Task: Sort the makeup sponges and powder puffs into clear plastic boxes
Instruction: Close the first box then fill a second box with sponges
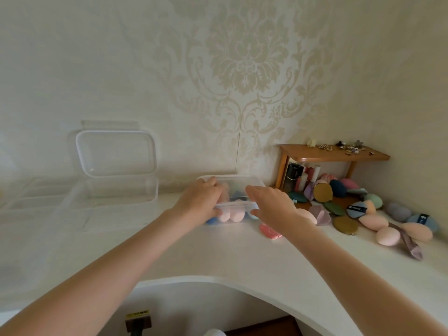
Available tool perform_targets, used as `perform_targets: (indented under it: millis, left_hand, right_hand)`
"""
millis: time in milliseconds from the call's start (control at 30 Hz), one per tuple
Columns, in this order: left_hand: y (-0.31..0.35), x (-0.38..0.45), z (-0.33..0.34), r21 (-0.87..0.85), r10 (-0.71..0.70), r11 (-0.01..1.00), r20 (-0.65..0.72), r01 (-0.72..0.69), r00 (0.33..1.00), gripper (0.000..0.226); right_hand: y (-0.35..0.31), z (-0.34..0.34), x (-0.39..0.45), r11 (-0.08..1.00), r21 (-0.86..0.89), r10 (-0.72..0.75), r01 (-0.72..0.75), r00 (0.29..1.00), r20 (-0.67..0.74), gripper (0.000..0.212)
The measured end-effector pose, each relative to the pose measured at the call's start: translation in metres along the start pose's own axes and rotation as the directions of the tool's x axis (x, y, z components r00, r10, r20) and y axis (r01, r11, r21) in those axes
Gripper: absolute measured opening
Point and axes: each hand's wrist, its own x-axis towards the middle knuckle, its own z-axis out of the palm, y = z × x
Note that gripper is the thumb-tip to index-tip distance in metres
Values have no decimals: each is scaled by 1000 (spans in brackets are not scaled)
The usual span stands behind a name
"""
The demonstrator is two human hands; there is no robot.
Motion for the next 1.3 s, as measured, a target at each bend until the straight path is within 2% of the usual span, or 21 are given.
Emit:
perform_targets:
  millis: [133,233,333,433,500,567,600,667,767,867,1033,1100,1133,1167,1233,1267,1300]
  left_hand:
    - [-4,-3,-6,-31,-19,999,-21,19,1000,25]
    - [-17,-12,-22,-115,-74,992,-115,61,991,26]
    - [-35,-31,-37,-188,-159,976,-258,112,953,28]
    - [-52,-49,-41,-216,-288,951,-350,222,892,38]
    - [-65,-61,-35,-167,-368,929,-291,331,883,44]
    - [-79,-73,-26,-44,-419,908,-118,416,900,44]
    - [-84,-77,-22,0,-420,907,-39,421,906,34]
    - [-92,-84,-15,8,-407,913,18,407,913,7]
    - [-95,-85,-16,-55,-407,913,-104,404,907,20]
    - [-93,-84,-30,-152,-401,915,-250,374,881,18]
    - [-72,-81,-63,-240,-322,940,-380,243,867,15]
    - [-58,-76,-73,-267,-277,947,-387,181,880,16]
    - [-51,-74,-76,-273,-258,949,-377,160,889,16]
    - [-44,-71,-77,-276,-243,950,-360,146,901,16]
    - [-33,-66,-77,-289,-218,950,-327,122,920,16]
    - [-28,-64,-76,-296,-203,949,-315,107,927,16]
    - [-24,-60,-75,-302,-187,949,-304,92,934,16]
  right_hand:
    - [-6,-8,1,999,-52,0,-1,1000,-27,22]
    - [-14,-25,5,999,-44,-26,20,987,-159,22]
    - [-28,-41,13,998,-15,-62,60,959,-277,24]
    - [-49,-42,23,997,27,-62,70,970,-233,26]
    - [-57,-32,27,998,45,-41,50,982,-183,26]
    - [-62,-18,28,998,60,-16,26,987,-162,24]
    - [-62,-11,28,998,66,-4,14,987,-158,23]
    - [-63,-1,26,996,87,14,0,988,-155,24]
    - [-65,10,26,994,112,5,14,986,-167,28]
    - [-69,19,29,993,119,9,15,981,-192,26]
    - [-69,25,31,973,226,8,40,978,-209,25]
    - [-63,24,33,946,316,138,-76,974,-179,25]
    - [-62,21,33,877,449,245,-173,964,-107,27]
    - [-62,17,33,729,631,335,-266,942,9,31]
    - [-61,10,28,240,907,364,-348,898,248,38]
    - [-59,7,24,40,935,327,-352,889,320,39]
    - [-55,4,19,-97,932,284,-350,888,363,37]
